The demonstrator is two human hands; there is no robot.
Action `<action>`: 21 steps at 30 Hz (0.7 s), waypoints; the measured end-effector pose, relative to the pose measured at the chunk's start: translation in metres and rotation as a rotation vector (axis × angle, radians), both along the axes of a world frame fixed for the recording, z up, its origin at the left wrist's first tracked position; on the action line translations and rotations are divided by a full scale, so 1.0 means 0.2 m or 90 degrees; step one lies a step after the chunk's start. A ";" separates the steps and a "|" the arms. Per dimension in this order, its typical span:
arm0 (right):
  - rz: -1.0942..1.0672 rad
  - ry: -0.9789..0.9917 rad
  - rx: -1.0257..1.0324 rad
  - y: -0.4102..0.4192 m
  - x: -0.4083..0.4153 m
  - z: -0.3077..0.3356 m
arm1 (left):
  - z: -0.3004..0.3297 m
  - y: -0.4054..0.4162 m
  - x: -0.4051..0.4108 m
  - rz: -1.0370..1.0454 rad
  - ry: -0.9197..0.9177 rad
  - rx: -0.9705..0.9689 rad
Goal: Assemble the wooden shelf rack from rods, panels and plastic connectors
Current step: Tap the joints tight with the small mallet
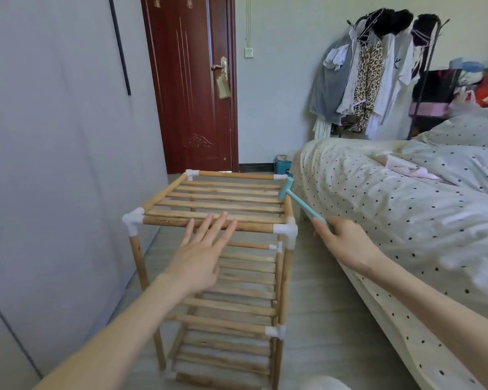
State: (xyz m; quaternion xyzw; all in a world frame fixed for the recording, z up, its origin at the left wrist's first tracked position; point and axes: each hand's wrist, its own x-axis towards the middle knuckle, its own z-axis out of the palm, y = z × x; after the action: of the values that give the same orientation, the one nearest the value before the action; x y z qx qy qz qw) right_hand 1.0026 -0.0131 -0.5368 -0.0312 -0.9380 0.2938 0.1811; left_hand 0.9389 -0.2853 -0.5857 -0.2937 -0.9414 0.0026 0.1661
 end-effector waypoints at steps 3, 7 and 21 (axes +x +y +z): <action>0.035 -0.072 0.097 0.05 0.04 0.13 | 0.01 0.14 0.01 0.028 0.004 0.016; -0.078 0.293 -0.032 0.09 0.04 0.33 | 0.03 0.29 0.04 0.046 0.010 0.002; -0.159 0.076 -0.015 0.18 0.11 0.03 | 0.07 0.39 0.12 0.073 -0.015 -0.043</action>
State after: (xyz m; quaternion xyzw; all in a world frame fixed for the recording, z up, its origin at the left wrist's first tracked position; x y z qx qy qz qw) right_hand 1.0245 0.0235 -0.5298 -0.1324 -0.9108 0.2816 0.2714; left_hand 0.9632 -0.2076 -0.5721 -0.2450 -0.9579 0.0399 0.1444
